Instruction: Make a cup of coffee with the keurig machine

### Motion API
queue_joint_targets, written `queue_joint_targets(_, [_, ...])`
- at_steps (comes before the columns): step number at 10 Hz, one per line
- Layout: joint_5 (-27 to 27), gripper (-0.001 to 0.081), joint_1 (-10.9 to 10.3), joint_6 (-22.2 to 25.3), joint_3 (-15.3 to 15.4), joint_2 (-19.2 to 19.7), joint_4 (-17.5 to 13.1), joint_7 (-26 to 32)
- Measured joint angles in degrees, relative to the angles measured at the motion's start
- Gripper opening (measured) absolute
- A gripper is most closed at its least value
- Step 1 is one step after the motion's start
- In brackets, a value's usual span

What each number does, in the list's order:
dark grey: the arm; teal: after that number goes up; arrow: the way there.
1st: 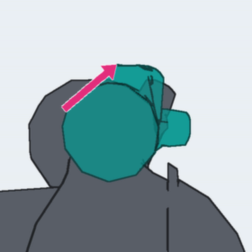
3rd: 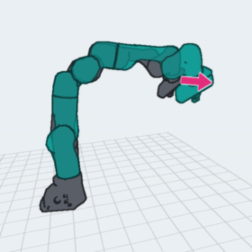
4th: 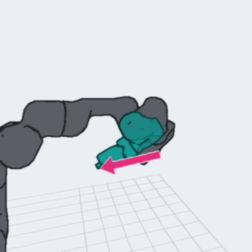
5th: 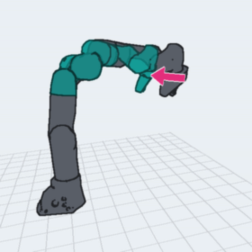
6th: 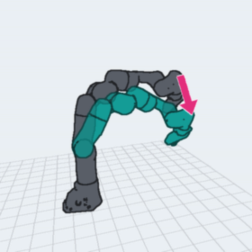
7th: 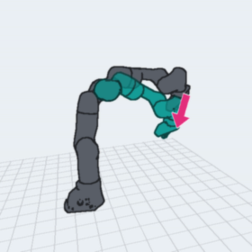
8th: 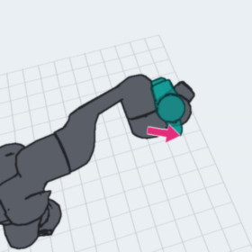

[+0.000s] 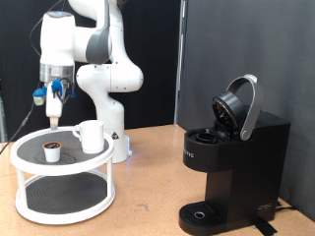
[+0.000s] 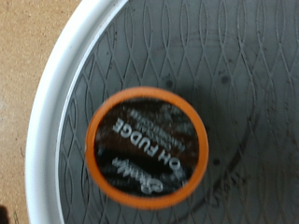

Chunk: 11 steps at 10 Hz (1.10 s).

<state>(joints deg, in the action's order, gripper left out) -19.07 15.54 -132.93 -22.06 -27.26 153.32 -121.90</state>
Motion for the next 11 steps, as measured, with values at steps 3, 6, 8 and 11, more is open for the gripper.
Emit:
queue_joint_targets(3, [-2.18, 0.0734, 1.32, -5.12, 0.01, 3.03, 1.57, -1.47])
queue_joint_targets(6, [-2.77, 0.0734, 1.91, -8.84, 0.02, 5.85, 2.01, -2.09])
queue_joint_targets(8, [-2.8, 0.0734, 2.05, -10.85, 0.02, 7.59, 2.01, -2.45])
queue_joint_targets(11, [-2.8, 0.0734, 2.18, -13.03, 0.02, 9.59, 2.0, -2.86])
